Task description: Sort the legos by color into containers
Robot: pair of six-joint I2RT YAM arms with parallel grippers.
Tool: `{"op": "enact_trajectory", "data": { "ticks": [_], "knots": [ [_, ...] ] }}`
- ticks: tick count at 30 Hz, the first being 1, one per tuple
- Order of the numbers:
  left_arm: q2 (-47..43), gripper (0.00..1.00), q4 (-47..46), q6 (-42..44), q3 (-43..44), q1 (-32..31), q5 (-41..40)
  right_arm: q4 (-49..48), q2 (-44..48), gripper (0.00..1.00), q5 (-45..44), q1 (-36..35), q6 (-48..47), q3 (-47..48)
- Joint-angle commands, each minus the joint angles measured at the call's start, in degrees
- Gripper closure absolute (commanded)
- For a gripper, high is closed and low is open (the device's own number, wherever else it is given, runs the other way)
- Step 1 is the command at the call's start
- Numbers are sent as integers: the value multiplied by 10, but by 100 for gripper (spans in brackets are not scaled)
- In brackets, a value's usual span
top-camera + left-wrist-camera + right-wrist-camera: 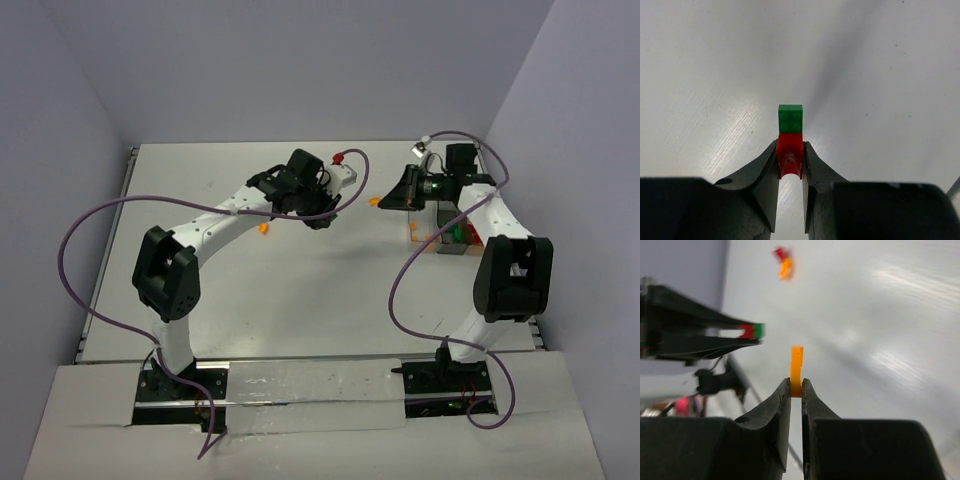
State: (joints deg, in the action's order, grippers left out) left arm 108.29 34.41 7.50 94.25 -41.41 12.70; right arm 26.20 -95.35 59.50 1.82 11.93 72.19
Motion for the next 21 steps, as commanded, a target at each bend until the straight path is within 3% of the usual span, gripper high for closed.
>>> {"op": "enact_trajectory", "data": {
  "ticks": [1, 8, 15, 21],
  "knots": [
    [-39, 100, -21, -22, 7, 0, 25, 148, 33, 100, -173, 48, -165, 56],
    [-40, 100, -33, -27, 2, -1, 57, 182, 25, 100, -297, 71, -223, 70],
    [-44, 100, -37, -30, -1, 0, 76, 191, -40, 100, -308, 71, -223, 88],
    [-49, 100, -34, -35, -3, 3, 87, 183, -58, 89, -350, 71, -217, 92]
  ]
}}
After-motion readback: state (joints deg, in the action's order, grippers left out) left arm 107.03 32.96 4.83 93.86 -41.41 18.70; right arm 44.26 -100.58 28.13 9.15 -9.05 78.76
